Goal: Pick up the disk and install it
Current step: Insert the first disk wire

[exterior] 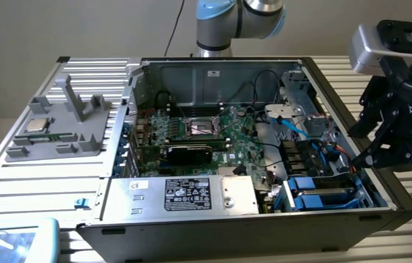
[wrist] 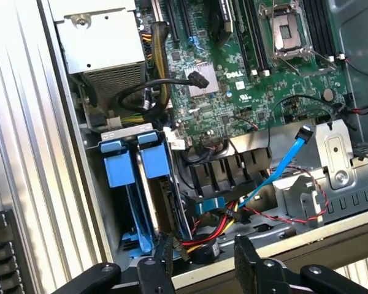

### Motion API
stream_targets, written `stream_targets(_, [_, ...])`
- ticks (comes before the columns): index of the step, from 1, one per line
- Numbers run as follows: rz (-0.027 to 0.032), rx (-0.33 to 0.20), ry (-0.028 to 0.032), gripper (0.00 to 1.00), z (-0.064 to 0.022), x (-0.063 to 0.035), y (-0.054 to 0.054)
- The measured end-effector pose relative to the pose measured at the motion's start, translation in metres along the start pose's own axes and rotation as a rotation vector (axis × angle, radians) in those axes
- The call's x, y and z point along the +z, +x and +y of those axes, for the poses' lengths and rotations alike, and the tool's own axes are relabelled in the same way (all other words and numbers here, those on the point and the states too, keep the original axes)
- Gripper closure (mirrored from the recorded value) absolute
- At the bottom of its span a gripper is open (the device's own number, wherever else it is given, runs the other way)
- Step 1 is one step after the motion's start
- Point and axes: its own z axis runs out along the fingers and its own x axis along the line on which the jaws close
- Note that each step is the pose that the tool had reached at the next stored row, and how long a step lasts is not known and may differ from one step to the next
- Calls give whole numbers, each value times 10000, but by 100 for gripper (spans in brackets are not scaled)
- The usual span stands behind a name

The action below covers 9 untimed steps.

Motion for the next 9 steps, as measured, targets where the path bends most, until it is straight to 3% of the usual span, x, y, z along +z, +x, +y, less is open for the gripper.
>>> stream_targets(9, [34, -1614, -293, 47, 0, 10, 2])
